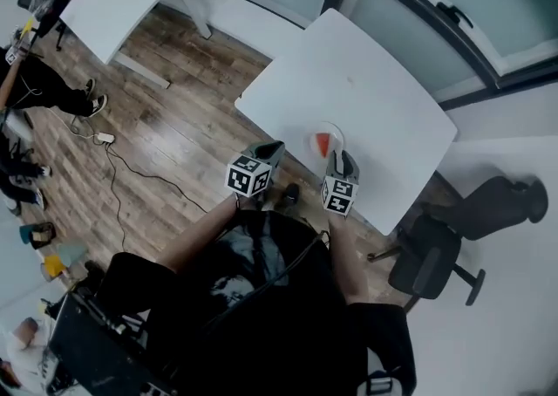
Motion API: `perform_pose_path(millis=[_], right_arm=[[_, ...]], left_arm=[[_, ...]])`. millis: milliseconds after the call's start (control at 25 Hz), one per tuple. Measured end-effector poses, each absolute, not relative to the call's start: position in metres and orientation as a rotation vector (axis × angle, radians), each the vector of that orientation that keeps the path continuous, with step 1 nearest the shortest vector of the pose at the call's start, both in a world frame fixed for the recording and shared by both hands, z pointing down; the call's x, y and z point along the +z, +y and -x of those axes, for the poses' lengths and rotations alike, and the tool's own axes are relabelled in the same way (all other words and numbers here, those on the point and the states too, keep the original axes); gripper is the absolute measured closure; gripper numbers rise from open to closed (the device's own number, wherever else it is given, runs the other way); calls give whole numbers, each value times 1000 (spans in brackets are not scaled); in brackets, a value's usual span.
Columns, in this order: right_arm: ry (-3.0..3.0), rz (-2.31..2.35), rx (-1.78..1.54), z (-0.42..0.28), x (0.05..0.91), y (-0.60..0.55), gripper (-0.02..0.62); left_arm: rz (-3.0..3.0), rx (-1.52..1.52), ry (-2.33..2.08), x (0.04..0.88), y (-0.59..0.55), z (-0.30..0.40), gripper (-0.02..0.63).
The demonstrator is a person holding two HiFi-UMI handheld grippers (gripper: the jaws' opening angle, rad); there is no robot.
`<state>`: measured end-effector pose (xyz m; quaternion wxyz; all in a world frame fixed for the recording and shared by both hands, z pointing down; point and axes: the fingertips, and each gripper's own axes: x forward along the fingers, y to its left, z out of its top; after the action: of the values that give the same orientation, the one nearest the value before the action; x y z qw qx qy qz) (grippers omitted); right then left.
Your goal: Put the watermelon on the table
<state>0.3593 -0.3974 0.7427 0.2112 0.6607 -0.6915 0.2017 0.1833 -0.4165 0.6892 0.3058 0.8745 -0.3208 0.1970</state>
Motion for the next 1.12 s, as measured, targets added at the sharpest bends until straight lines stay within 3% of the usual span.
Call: perform_pose_path(millis=[120, 240, 760, 1120], right_arm=[[-2007, -1914, 474, -348, 688, -371, 499], [-2031, -1948, 407, -351, 652, -355, 583], [-1987, -2056, 424, -378, 636, -318, 583], [-2134, -1933, 471, -355, 639, -319, 584]], left_arm=[[-2468, 640, -859, 687, -413, -193, 598], [-2606, 696, -871, 677, -411, -210, 598], [-2738, 686, -699, 655, -379, -249, 598], [-2711, 732, -678, 666, -373, -247, 598]])
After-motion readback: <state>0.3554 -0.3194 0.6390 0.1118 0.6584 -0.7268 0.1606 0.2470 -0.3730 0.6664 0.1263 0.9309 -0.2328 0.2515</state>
